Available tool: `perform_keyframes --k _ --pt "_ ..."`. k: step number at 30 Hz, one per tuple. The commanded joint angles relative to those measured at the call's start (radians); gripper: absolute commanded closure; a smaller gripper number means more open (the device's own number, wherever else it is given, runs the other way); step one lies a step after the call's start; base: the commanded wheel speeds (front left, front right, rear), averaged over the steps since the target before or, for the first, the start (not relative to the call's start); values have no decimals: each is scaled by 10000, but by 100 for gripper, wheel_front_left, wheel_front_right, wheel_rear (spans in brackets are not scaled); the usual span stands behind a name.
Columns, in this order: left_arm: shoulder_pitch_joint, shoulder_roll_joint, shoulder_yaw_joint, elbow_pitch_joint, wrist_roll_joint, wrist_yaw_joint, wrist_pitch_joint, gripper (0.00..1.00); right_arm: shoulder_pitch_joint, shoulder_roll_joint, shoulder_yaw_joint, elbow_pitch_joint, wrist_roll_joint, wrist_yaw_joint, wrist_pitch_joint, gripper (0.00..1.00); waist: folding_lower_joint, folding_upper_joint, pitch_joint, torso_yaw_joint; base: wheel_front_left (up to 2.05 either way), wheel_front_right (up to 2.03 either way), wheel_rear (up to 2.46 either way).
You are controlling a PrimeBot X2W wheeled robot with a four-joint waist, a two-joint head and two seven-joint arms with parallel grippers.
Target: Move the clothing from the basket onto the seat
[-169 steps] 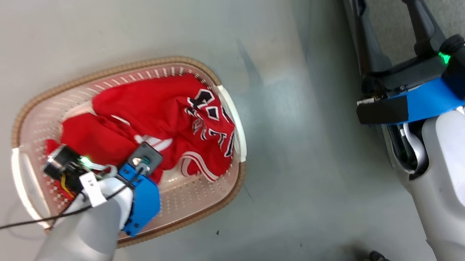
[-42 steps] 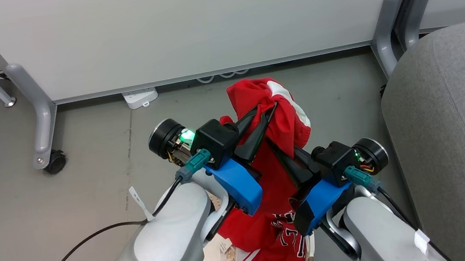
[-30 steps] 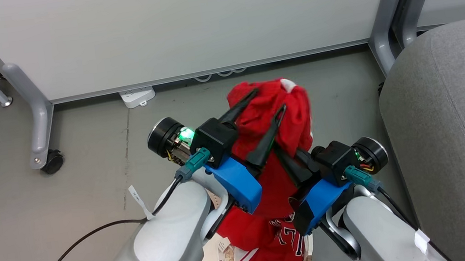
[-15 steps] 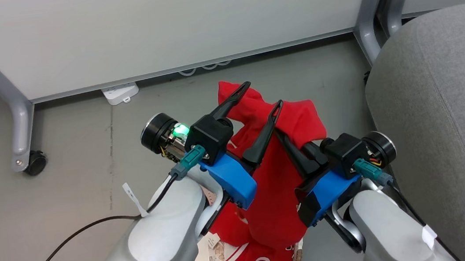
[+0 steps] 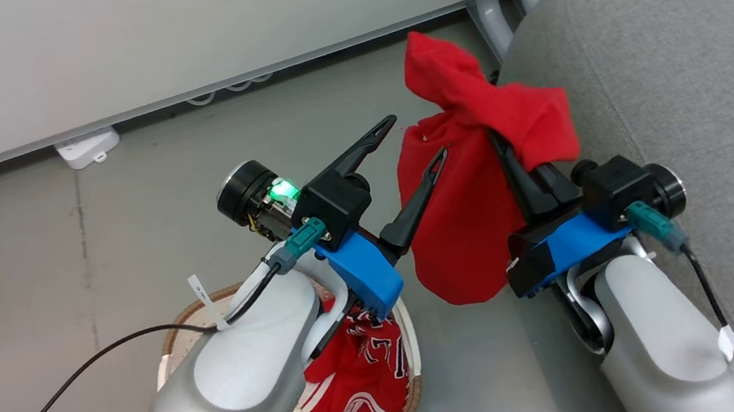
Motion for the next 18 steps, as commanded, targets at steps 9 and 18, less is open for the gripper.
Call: perform_keyframes --k 9,18 --pt "-156 180 -235 -112 74 -10 123 0 159 -4 -1027 -561 -138 -7 -7 100 0 0 421 -1517 0 0 0" --pt "-36 188 -623 -180 67 -99 325 0 678 -6 -1768 -960 -202 -7 -7 100 0 0 616 -2564 0 0 0"
